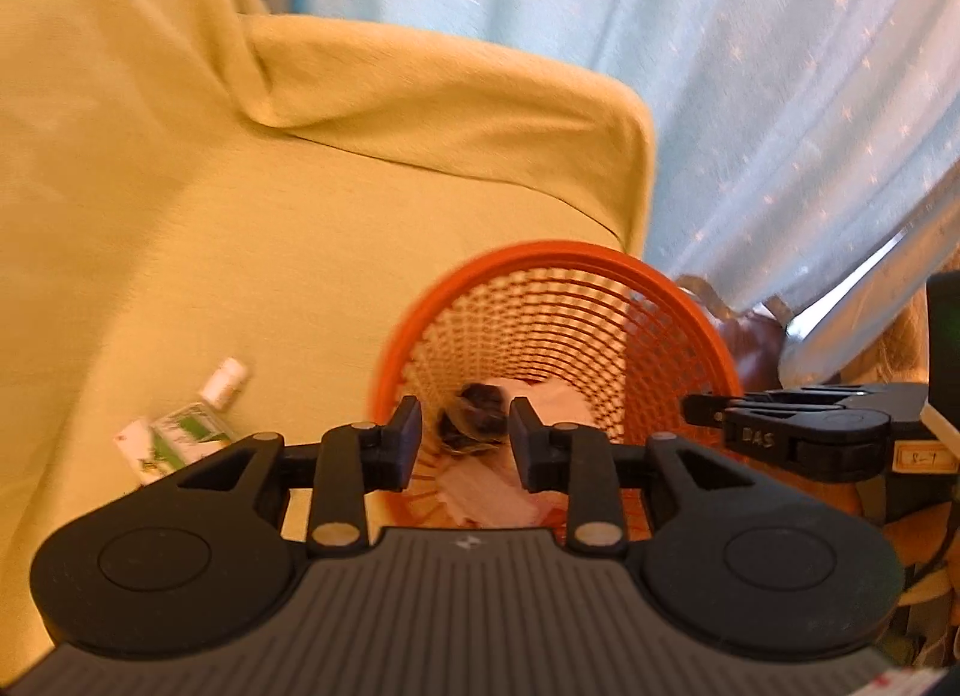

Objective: Organize objects
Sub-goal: 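Carry the brown scrunchie into the wastebasket and open the left gripper, then move the left gripper to the green medicine box and grasp it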

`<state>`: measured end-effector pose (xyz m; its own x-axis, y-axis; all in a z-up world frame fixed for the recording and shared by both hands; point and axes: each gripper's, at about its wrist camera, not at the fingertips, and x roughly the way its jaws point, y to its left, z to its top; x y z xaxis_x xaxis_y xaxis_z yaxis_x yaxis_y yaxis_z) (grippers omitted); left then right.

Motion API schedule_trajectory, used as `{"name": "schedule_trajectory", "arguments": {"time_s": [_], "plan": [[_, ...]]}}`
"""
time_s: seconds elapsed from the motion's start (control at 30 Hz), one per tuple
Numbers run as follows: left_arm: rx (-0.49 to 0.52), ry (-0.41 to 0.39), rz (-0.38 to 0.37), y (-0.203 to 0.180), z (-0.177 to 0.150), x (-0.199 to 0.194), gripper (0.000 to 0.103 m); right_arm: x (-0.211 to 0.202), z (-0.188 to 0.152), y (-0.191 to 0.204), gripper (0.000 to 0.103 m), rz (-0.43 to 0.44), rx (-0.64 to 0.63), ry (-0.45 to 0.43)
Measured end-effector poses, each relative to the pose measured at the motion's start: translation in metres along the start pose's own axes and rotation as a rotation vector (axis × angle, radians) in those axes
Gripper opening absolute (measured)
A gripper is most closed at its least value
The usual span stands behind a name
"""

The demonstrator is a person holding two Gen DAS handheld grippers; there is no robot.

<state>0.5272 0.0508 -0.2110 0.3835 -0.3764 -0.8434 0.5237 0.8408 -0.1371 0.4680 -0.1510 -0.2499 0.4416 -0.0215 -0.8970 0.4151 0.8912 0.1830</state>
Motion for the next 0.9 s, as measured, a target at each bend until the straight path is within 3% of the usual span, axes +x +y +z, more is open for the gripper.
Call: {"name": "schedule_trajectory", "arguments": {"time_s": [0.2,0.47,0.9], "plan": [[-0.053,-0.002,0.106,0.043,-0.016,-0.019,0.028,0.0,0.0,0.0,0.008,0.001,0.004,0.0],[-0.155,0.068,0.233,0.095,-0.049,-0.012,0.028,0.001,0.0,0.001,0.008,-0.005,0.0,0.004],[-0.294,0.128,0.234,0.123,-0.092,0.044,0.033,0.001,0.0,0.002,0.008,-0.026,0.028,0.011]]}}
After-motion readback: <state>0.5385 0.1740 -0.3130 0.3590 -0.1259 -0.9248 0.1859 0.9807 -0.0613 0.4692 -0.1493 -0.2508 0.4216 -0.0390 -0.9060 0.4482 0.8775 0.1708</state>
